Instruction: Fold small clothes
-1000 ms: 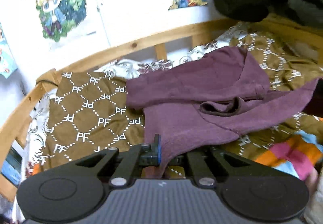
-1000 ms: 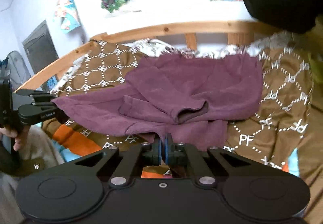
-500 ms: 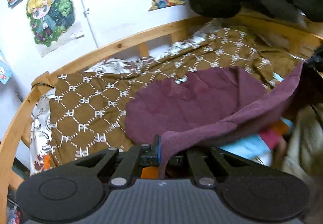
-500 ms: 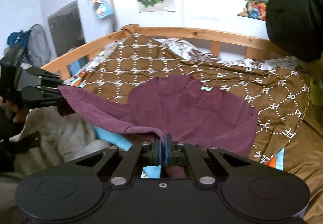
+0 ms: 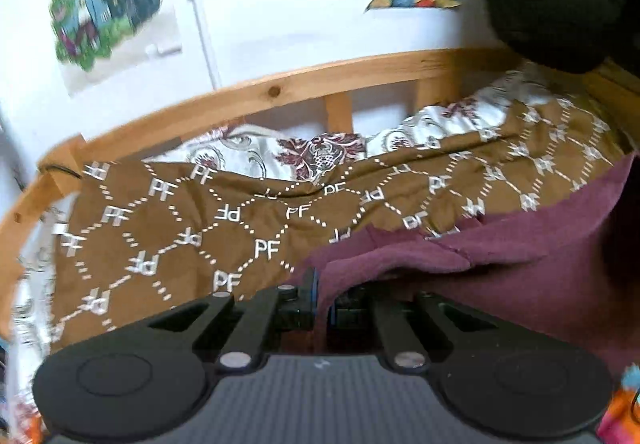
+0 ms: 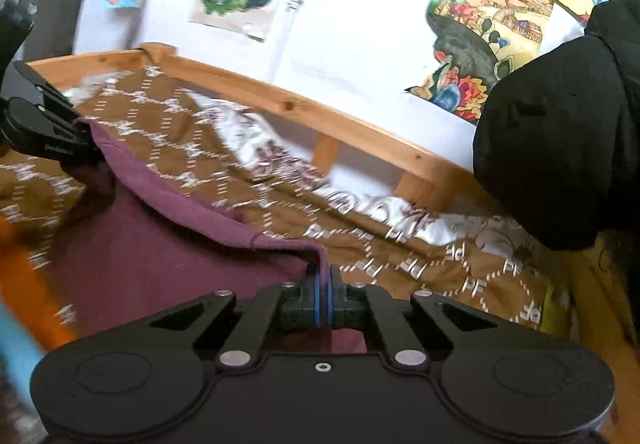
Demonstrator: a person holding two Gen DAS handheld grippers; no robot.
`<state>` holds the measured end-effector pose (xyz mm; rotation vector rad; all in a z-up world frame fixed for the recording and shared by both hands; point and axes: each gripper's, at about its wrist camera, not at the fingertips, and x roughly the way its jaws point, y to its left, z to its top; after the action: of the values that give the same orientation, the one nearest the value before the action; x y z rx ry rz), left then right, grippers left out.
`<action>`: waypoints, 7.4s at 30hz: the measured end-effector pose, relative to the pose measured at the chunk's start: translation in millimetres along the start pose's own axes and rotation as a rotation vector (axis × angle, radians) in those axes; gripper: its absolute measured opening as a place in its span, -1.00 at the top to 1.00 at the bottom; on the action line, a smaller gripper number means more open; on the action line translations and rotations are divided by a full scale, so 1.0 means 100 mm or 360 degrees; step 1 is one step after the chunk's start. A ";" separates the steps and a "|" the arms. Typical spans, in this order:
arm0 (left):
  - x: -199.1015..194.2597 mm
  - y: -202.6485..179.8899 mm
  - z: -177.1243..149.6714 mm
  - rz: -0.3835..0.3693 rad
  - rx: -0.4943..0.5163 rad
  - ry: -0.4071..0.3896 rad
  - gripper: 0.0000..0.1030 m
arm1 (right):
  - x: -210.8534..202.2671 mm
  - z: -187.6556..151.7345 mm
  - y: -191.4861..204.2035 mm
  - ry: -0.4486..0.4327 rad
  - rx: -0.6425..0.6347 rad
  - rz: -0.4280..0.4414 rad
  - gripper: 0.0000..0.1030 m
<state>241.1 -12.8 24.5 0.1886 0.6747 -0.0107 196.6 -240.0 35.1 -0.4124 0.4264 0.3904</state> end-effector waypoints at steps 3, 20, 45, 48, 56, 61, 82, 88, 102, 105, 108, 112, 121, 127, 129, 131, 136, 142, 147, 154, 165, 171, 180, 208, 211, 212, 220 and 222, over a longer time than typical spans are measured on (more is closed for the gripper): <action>0.44 0.02 0.05 -0.0027 -0.0058 0.0062 0.90 | 0.52 -0.01 -0.10 0.0020 0.0084 -0.0024 0.96; 1.44 0.22 -0.18 -0.0197 -0.0407 0.0334 0.26 | 1.73 -0.47 -0.20 0.0096 0.0488 -0.0059 0.93; 0.84 0.02 -0.66 -0.0057 -0.0039 0.0238 -0.77 | 1.01 -0.95 0.03 0.0325 0.0332 -0.0202 -0.89; 0.91 -0.09 -0.70 -0.0003 0.0031 0.0245 -0.62 | 1.13 -1.00 0.04 0.0372 0.0305 -0.0235 -0.74; 1.04 -0.05 -0.72 0.0031 -0.0010 0.0308 0.74 | 1.25 -0.94 0.02 0.0270 0.0259 -0.0219 -0.09; 0.99 0.17 -0.67 0.0020 -0.0244 0.0284 0.87 | 1.26 -0.93 -0.21 0.0206 0.0565 -0.0158 0.80; 1.10 0.83 -0.71 -0.0077 -0.0858 0.0364 0.13 | 1.27 -1.16 -0.68 0.0276 0.1054 -0.0276 0.79; 1.01 0.77 -0.64 0.0000 -0.0770 0.0227 -0.76 | 1.19 -1.11 -0.69 0.0235 0.0982 -0.0387 0.35; 1.18 0.84 -0.72 -0.0003 -0.0842 0.0333 -0.96 | 1.12 -1.20 -0.88 0.0286 0.1064 -0.0556 -0.99; 1.07 0.86 -0.71 0.0033 -0.0842 0.0276 -0.98 | 1.12 -1.21 -0.83 0.0297 0.0983 -0.0563 -0.99; 0.92 0.85 -0.68 0.0072 -0.0797 0.0201 -0.99 | 1.07 -1.22 -0.82 0.0288 0.0964 -0.0579 -0.99; 0.66 0.80 -0.64 0.0150 -0.0728 0.0140 -0.99 | 0.97 -1.23 -0.82 0.0299 0.0940 -0.0634 -0.99; 0.06 0.73 -0.93 0.0204 -0.0732 0.0186 -0.99 | 0.61 -1.11 -0.51 0.0230 0.0874 -0.0543 -0.99; -0.06 0.79 -1.10 0.0271 -0.0776 0.0266 -0.99 | 0.40 -1.06 -0.11 0.0236 0.0861 -0.0406 -0.99; 0.00 0.81 -1.11 0.0265 -0.0800 0.0302 -0.99 | 0.38 -1.02 0.03 0.0260 0.0811 -0.0381 -0.99; 0.09 0.82 -1.13 0.0252 -0.0807 0.0346 -0.99 | 0.36 -0.98 0.15 0.0248 0.0764 -0.0361 -0.99; 0.33 0.83 -1.18 0.0184 -0.0836 0.0490 -0.99 | 0.43 -0.96 0.28 0.0267 0.0708 -0.0305 -0.99; 0.53 0.88 -1.27 0.0078 -0.0935 0.0640 -0.99 | 0.60 -1.07 0.23 0.0351 0.0762 -0.0315 -0.99; 0.56 0.89 -1.28 0.0069 -0.0954 0.0679 -0.99 | 0.75 -1.17 0.19 0.0454 0.0829 -0.0296 -0.99; 0.59 0.85 -1.25 0.0080 -0.0905 0.0714 -0.99 | 0.86 -1.25 0.20 0.0549 0.0845 -0.0279 -0.99; 0.60 0.88 -1.25 0.0072 -0.0907 0.0713 -0.99 | 0.74 -1.12 0.23 0.0437 0.0742 -0.0370 -0.99; 0.60 0.87 -1.25 0.0083 -0.0888 0.0717 -0.99 | 0.61 -0.92 0.50 0.0151 0.0401 -0.0361 -0.99; 0.62 0.86 -1.24 0.0092 -0.0861 0.0708 -0.99 | 0.91 -0.67 0.90 0.0233 0.0255 -0.0150 -0.99; 0.59 0.67 -1.09 0.0066 -0.0711 0.0520 -0.99 | 1.05 -0.91 1.11 0.0389 0.0214 -0.0048 -0.99; 0.63 0.68 -1.10 0.0034 -0.0717 0.0541 -0.99 | 1.05 -0.92 1.10 0.0390 0.0222 -0.0044 -0.99; 0.66 0.67 -1.10 0.0013 -0.0721 0.0561 -0.99 | 1.05 -0.92 1.10 0.0390 0.0224 -0.0042 -0.99; 0.85 0.72 -1.08 -0.0025 -0.0769 0.0603 -0.99 | 1.06 -0.92 1.09 0.0397 0.0250 -0.0031 -0.99; 0.87 0.74 -1.02 0.0010 -0.0753 0.0539 -0.99 | 1.06 -0.93 1.08 0.0397 0.0255 -0.0029 -0.99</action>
<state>251.6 82.8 -94.8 -0.2696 0.9933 0.1896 208.8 -161.7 -124.1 -0.3090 0.6916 0.2855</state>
